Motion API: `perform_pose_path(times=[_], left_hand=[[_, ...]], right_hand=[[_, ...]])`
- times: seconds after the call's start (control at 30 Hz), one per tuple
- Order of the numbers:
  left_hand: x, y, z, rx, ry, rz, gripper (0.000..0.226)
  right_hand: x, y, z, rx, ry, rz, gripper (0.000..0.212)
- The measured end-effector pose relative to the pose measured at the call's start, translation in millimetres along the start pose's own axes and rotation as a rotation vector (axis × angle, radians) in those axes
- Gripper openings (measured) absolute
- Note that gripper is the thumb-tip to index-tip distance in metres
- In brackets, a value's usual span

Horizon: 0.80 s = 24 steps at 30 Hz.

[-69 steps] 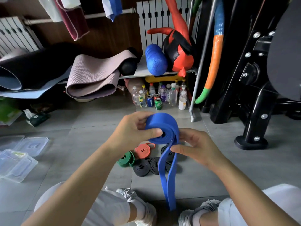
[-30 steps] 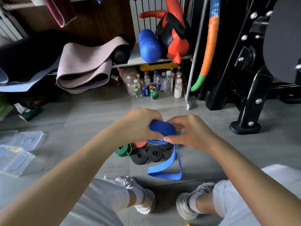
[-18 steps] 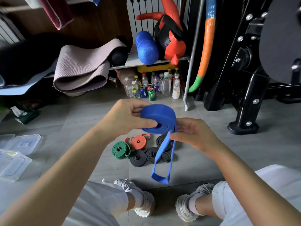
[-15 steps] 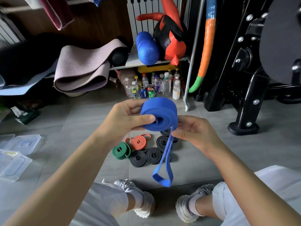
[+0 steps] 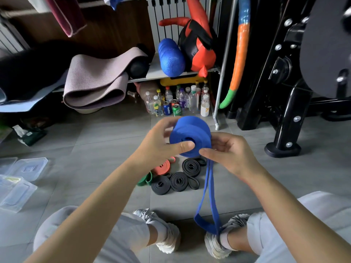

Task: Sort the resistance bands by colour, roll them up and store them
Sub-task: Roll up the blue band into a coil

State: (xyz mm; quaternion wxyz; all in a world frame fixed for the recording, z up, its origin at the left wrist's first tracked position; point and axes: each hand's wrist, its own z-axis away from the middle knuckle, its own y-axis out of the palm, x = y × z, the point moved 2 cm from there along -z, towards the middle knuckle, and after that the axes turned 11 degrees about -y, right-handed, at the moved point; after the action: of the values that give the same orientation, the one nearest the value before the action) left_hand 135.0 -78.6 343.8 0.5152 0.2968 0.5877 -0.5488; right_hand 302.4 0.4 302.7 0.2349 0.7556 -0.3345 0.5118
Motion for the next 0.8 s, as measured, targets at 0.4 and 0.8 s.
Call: perform_pose_path(times=[0.4, 0.8], left_hand=[[-38.2, -7.8, -2.4, 0.037, 0.212, -0.729, 0.04], [-3.2, 7.3, -2.5, -0.074, 0.124, 0.349, 0.038]], right_hand=[[3.9, -3.8, 3.6, 0.06, 0.02, 0.045, 0.035], [7.2, -6.5, -8.6, -0.116, -0.064, -0.027, 0.034]])
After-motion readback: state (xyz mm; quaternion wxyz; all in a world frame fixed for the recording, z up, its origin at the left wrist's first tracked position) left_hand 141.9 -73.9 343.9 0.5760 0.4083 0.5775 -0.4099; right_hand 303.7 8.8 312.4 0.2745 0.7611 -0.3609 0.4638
